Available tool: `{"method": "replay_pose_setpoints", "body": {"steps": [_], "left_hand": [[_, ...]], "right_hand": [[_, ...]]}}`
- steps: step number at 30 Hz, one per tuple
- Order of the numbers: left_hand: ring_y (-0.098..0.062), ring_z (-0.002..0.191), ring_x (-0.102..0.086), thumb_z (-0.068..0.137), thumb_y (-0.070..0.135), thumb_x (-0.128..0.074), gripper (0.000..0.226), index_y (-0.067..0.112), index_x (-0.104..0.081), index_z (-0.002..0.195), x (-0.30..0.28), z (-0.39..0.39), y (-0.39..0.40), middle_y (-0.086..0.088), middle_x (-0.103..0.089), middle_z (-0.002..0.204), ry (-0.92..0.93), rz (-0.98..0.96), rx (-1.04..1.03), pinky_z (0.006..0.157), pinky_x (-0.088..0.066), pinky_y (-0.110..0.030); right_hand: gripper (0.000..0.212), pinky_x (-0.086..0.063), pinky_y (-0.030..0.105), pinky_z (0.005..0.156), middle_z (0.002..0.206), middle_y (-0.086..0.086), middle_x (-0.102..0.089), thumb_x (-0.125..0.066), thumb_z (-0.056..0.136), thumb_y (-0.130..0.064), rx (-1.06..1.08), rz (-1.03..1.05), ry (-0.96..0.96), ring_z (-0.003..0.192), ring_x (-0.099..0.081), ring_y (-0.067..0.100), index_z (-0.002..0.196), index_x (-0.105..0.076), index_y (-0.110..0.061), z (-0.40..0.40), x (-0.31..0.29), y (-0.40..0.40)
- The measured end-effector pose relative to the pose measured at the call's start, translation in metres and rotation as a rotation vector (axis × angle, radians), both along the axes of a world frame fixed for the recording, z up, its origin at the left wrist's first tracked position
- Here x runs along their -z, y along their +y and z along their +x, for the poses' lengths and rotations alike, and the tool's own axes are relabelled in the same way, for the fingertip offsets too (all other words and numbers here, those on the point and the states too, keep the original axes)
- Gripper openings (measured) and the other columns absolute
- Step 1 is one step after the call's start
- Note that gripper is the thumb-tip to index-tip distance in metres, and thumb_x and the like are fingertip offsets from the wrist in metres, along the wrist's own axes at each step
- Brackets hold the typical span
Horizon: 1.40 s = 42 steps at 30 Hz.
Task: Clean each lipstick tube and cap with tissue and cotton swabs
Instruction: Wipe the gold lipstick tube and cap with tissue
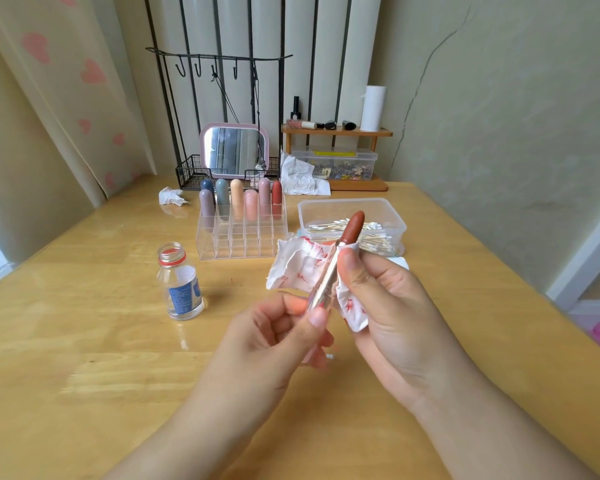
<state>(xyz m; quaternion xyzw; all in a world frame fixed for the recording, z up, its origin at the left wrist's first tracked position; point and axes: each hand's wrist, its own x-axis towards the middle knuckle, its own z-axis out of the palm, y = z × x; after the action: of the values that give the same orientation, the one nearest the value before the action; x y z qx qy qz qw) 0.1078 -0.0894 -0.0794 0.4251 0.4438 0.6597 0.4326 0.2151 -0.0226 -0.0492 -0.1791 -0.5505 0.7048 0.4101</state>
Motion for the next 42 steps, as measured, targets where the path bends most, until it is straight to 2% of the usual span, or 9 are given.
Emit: {"method": "replay_pose_setpoints", "body": {"steps": [4, 9, 14, 20, 24, 32, 35, 38, 42], "left_hand": [[-0.023, 0.052, -0.051, 0.083, 0.044, -0.044, 0.049, -0.001, -0.063, 0.085, 0.001, -0.001, 0.001, -0.010, -0.059, 0.058, -0.060, -0.111, 0.216, 0.059, -0.053, -0.032], [-0.014, 0.050, -0.049, 0.079, 0.034, -0.060, 0.026, 0.015, -0.069, 0.065, -0.003, 0.000, -0.002, -0.008, -0.057, 0.060, 0.030, 0.011, 0.061, 0.055, -0.047, -0.020], [-0.007, 0.048, -0.051, 0.063, 0.014, -0.069, 0.010, 0.011, -0.060, 0.067, -0.001, 0.003, -0.002, 0.002, -0.058, 0.055, 0.061, 0.075, -0.168, 0.046, -0.045, -0.013], [-0.020, 0.049, -0.051, 0.082, 0.044, -0.050, 0.040, 0.010, -0.070, 0.078, 0.000, 0.000, 0.000, -0.013, -0.060, 0.064, -0.032, -0.048, 0.133, 0.057, -0.052, -0.032], [-0.014, 0.050, -0.048, 0.077, 0.044, -0.060, 0.032, 0.014, -0.070, 0.071, -0.002, -0.001, -0.002, -0.005, -0.057, 0.061, 0.027, 0.012, 0.106, 0.056, -0.047, -0.023], [-0.007, 0.055, -0.053, 0.060, 0.007, -0.070, 0.013, 0.011, -0.060, 0.068, -0.001, 0.005, -0.001, -0.001, -0.056, 0.058, 0.007, 0.094, -0.151, 0.048, -0.048, -0.015], [-0.011, 0.056, -0.055, 0.068, 0.021, -0.067, 0.004, 0.020, -0.066, 0.064, -0.002, 0.004, -0.001, -0.004, -0.057, 0.061, 0.034, 0.046, -0.116, 0.053, -0.051, -0.020], [-0.023, 0.052, -0.056, 0.078, 0.042, -0.053, 0.034, 0.013, -0.070, 0.073, -0.001, 0.001, 0.000, -0.014, -0.061, 0.065, -0.045, -0.052, 0.077, 0.058, -0.054, -0.034], [-0.018, 0.050, -0.050, 0.080, 0.038, -0.057, 0.042, -0.002, -0.068, 0.082, 0.000, 0.000, 0.000, -0.010, -0.056, 0.061, -0.076, -0.030, 0.114, 0.055, -0.051, -0.028]], "right_hand": [[0.055, -0.033, 0.025, 0.038, 0.068, 0.017, -0.051, -0.065, 0.078, -0.042, 0.017, -0.009, -0.021, 0.051, -0.044, 0.024, 0.089, -0.055, 0.011, 0.002, 0.000, 0.002], [0.052, -0.038, 0.031, 0.039, 0.065, 0.019, -0.052, -0.056, 0.076, -0.039, -0.019, -0.019, 0.041, 0.049, -0.046, 0.027, 0.089, -0.053, 0.012, 0.000, -0.001, 0.001], [0.056, -0.052, 0.025, 0.069, 0.089, 0.019, -0.059, -0.060, 0.072, -0.037, 0.028, -0.054, 0.097, 0.082, -0.056, 0.024, 0.100, -0.059, 0.011, -0.004, 0.002, 0.002], [0.042, -0.034, 0.029, 0.043, 0.064, 0.012, -0.053, -0.055, 0.076, -0.038, 0.022, -0.028, 0.034, 0.053, -0.045, 0.021, 0.091, -0.058, 0.001, 0.002, -0.003, 0.002], [0.047, -0.039, 0.029, 0.041, 0.066, 0.014, -0.052, -0.055, 0.075, -0.040, 0.011, -0.012, 0.049, 0.050, -0.046, 0.021, 0.092, -0.057, 0.004, 0.001, -0.002, 0.003], [0.055, -0.048, 0.032, 0.086, 0.097, 0.014, -0.062, -0.067, 0.071, -0.050, 0.030, 0.032, 0.066, 0.094, -0.058, 0.021, 0.092, -0.065, 0.000, -0.004, 0.009, 0.004], [0.058, -0.052, 0.029, 0.069, 0.087, 0.018, -0.059, -0.063, 0.073, -0.045, 0.020, 0.017, 0.066, 0.077, -0.058, 0.026, 0.095, -0.059, 0.009, -0.002, 0.005, 0.003], [0.059, -0.040, 0.031, 0.040, 0.066, 0.019, -0.054, -0.058, 0.075, -0.043, -0.020, 0.020, 0.039, 0.051, -0.043, 0.033, 0.094, -0.052, 0.012, 0.002, 0.000, 0.003], [0.057, -0.042, 0.028, 0.042, 0.064, 0.012, -0.057, -0.060, 0.079, -0.044, -0.020, 0.008, 0.057, 0.048, -0.047, 0.027, 0.097, -0.054, 0.010, 0.004, 0.000, 0.005]]}}
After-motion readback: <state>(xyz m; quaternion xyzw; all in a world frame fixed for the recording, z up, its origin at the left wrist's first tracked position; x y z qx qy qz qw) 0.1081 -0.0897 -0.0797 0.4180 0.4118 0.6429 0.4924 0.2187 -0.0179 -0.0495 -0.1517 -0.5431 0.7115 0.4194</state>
